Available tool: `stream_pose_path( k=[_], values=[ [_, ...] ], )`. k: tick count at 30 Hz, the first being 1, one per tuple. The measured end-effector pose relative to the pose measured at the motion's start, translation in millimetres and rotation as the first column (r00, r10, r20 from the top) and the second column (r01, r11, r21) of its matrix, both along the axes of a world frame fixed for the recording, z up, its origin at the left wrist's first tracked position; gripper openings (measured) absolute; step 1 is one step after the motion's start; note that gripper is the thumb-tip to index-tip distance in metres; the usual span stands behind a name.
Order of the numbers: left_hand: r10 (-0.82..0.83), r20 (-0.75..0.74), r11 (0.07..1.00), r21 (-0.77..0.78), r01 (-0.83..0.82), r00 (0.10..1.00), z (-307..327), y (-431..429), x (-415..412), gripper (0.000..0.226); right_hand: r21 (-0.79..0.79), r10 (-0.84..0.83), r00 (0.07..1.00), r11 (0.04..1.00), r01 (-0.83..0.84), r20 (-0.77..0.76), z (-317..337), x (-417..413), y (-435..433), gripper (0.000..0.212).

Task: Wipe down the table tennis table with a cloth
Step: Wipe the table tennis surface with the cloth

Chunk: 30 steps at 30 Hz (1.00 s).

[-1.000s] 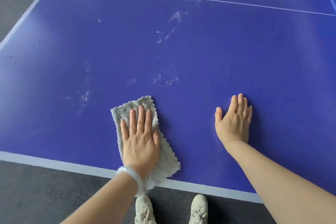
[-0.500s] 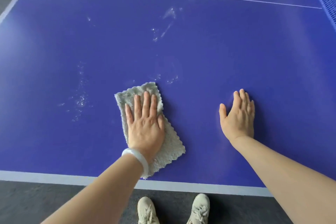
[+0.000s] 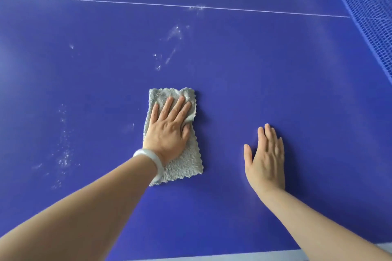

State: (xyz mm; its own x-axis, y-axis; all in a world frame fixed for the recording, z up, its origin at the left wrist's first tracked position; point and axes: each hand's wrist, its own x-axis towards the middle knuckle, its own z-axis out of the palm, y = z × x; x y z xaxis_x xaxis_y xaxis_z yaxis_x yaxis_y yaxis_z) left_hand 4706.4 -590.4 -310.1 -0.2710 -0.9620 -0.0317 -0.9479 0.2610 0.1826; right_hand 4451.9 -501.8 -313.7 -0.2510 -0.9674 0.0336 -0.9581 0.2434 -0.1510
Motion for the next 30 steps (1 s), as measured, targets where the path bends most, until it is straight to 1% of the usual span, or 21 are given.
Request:
stream_pose_path(
  k=[4,6,9,11,13,14,16,19,20,22,23,25,26,29,30],
  values=[
    [-0.015,-0.009,1.000,-0.003,0.015,1.000,-1,2,-4,0.062,0.017,-0.013,0.999,1.000,0.013,-0.034,2,5,1,0.068],
    [-0.008,-0.007,1.000,0.002,0.008,1.000,0,0,-3,0.062,0.015,-0.012,0.999,1.000,0.012,-0.039,3,5,1,0.068],
    [-0.012,-0.003,1.000,0.020,0.012,1.000,-1,1,-3,0.062,0.055,-0.012,0.999,0.998,0.015,-0.045,7,6,0,0.069],
    [-0.013,0.004,1.000,0.023,0.013,1.000,-1,0,-3,0.062,0.093,0.004,0.998,0.996,0.002,-0.060,11,7,0,0.066],
    [-0.014,0.007,0.999,0.040,0.014,1.000,0,-1,-2,0.062,0.146,-0.017,0.998,0.989,0.026,-0.065,19,11,-9,0.055],
    [-0.016,0.010,0.999,0.042,0.015,1.000,0,0,-3,0.062,0.161,-0.045,0.998,0.986,0.053,-0.048,23,14,-17,0.050],
    [-0.020,0.012,0.998,0.052,0.020,1.000,2,1,-4,0.061,0.130,-0.053,0.998,0.990,0.047,0.045,28,22,-47,0.044],
    [-0.017,-0.004,0.998,0.055,0.017,1.000,5,0,-3,0.061,0.071,0.039,0.992,0.996,-0.048,0.118,32,40,-118,0.051],
    [-0.018,-0.008,0.998,0.053,0.019,1.000,5,0,-3,0.061,0.068,0.024,0.988,0.997,-0.035,0.152,30,48,-144,0.053],
    [-0.023,-0.009,0.999,0.037,0.023,1.000,5,0,-3,0.061,0.107,-0.075,0.972,0.993,0.052,0.224,25,68,-184,0.054],
    [-0.021,-0.014,0.999,0.027,0.021,1.000,5,0,-3,0.061,0.104,-0.126,0.966,0.989,0.105,0.228,19,77,-195,0.055],
    [-0.021,-0.033,1.000,0.015,0.021,0.999,2,-1,-3,0.061,0.065,-0.180,0.967,0.983,0.171,0.178,7,90,-203,0.056],
    [-0.045,-0.047,0.999,0.021,0.046,0.998,0,-4,0,0.061,0.050,-0.190,0.969,0.982,0.184,0.157,4,92,-203,0.057],
    [-0.214,-0.041,0.976,0.022,0.215,0.976,-2,-27,23,0.061,0.016,-0.187,0.974,0.982,0.187,0.128,-3,88,-200,0.057],
    [-0.222,-0.030,0.975,0.008,0.223,0.975,-3,-42,37,0.060,0.015,-0.186,0.976,0.982,0.186,0.113,-4,87,-201,0.057]
  ],
)
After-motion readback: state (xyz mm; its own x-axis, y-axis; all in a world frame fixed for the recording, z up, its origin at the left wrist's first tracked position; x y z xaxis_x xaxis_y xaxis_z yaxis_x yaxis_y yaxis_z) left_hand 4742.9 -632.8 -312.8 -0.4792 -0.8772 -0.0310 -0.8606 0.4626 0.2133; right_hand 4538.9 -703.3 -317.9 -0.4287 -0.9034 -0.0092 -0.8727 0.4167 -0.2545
